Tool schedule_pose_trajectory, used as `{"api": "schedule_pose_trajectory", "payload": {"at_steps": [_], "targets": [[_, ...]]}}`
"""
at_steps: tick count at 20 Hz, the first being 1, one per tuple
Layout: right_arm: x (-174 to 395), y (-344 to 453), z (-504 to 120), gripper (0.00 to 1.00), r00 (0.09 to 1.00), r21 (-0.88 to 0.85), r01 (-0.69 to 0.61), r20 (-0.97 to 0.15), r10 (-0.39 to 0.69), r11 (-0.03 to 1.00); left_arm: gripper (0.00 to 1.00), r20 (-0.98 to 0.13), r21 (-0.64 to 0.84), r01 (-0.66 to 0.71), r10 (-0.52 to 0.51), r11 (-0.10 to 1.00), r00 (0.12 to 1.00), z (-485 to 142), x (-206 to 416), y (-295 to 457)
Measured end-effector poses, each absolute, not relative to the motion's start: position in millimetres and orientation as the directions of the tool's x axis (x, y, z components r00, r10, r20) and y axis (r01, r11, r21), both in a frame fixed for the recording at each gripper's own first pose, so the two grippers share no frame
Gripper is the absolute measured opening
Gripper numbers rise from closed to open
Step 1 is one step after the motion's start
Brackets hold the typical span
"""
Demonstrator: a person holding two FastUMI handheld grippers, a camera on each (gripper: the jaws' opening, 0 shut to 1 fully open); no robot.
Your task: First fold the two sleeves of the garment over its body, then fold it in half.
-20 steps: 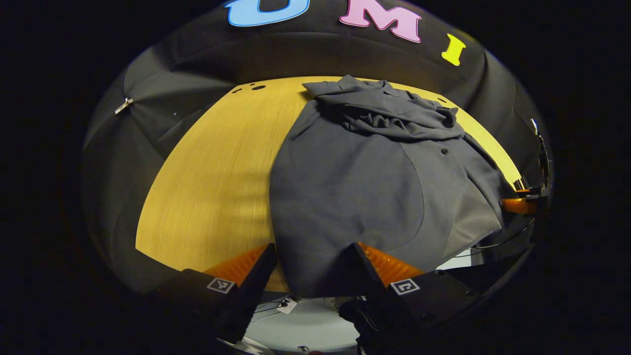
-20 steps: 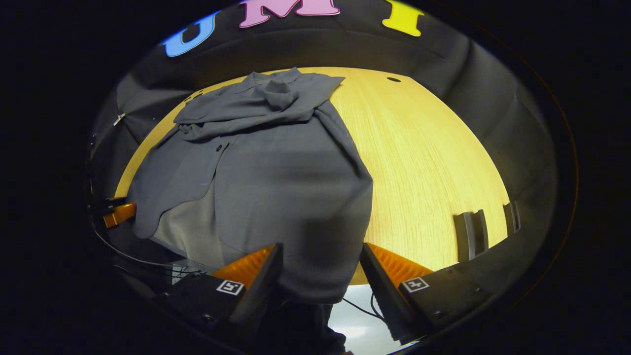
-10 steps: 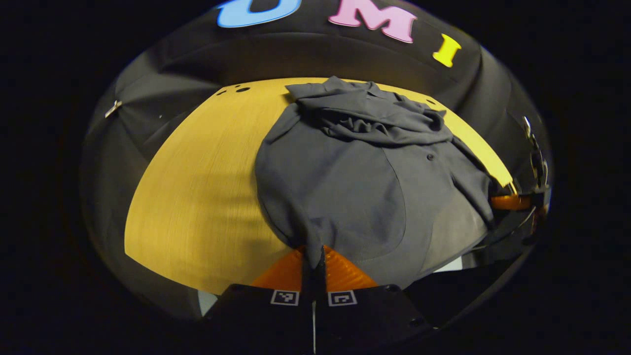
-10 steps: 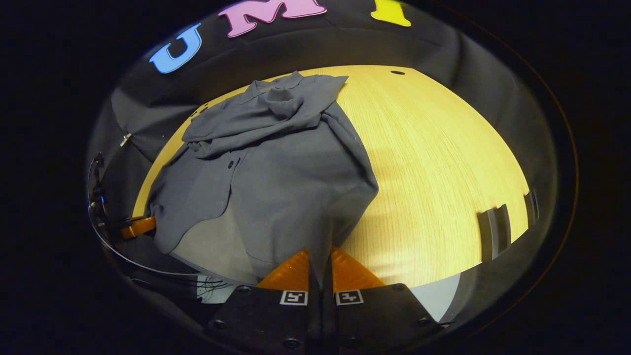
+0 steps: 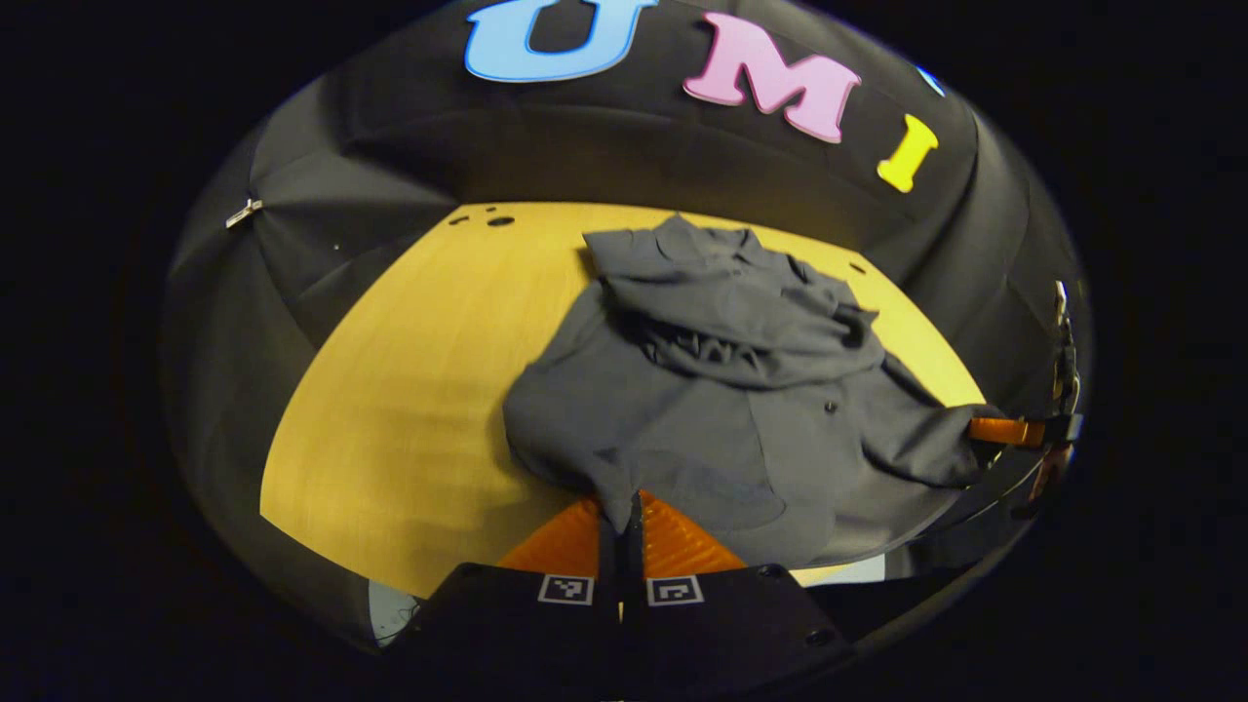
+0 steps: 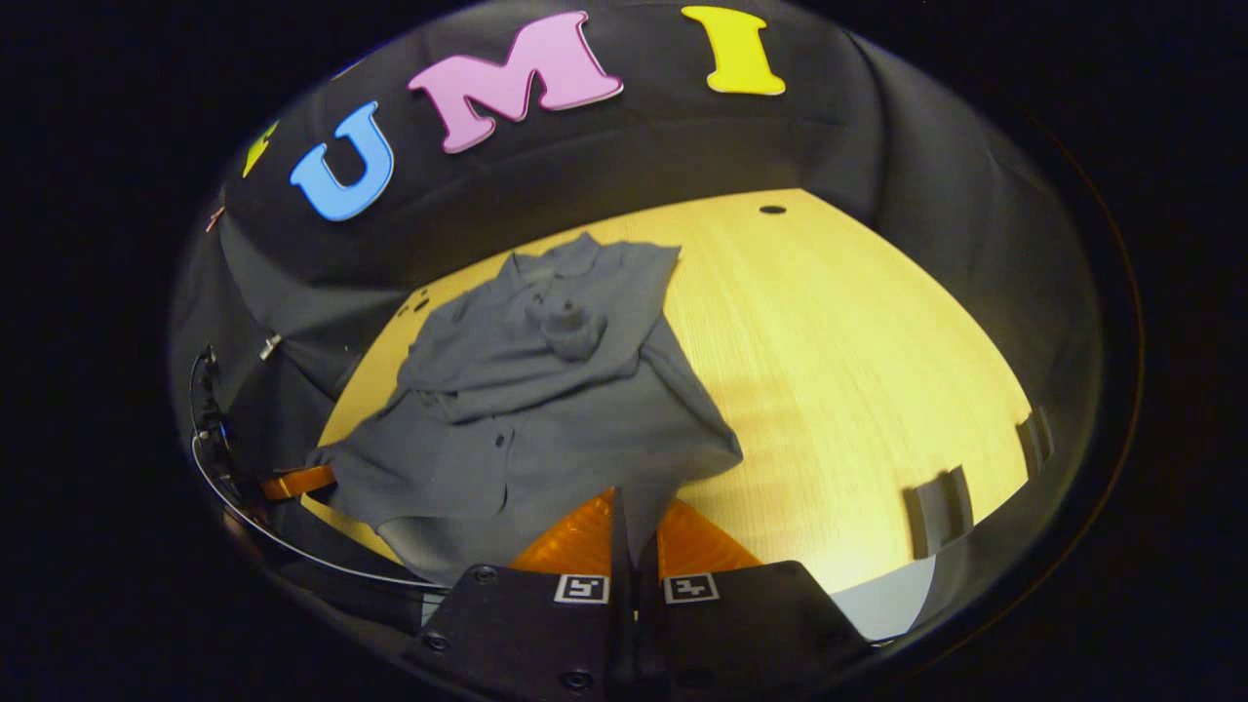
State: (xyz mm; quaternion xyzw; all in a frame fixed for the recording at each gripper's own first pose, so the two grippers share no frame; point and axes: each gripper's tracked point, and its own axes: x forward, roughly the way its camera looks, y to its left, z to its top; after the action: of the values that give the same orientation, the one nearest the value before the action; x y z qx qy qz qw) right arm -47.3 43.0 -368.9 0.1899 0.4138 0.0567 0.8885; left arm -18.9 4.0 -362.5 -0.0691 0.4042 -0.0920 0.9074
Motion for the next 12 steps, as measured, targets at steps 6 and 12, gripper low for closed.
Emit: {"api": "schedule_pose_trajectory", "payload": {"at_steps": [6,12], "targets": [[16,32,-307,0.06,0.757,0.418,0.026,-0.602,0.255,0.908,0.06,-0.594,-0.271,0.098,-0.246,0.958,0.766,-287,53,0],[88,29,-260,0.06,0.821,0.4,-0.053,-0.504,0.268,0.915,0.06,-0.503,-0.258,0.136,-0.253,0.957,0.827,-241,125,-2]]}}
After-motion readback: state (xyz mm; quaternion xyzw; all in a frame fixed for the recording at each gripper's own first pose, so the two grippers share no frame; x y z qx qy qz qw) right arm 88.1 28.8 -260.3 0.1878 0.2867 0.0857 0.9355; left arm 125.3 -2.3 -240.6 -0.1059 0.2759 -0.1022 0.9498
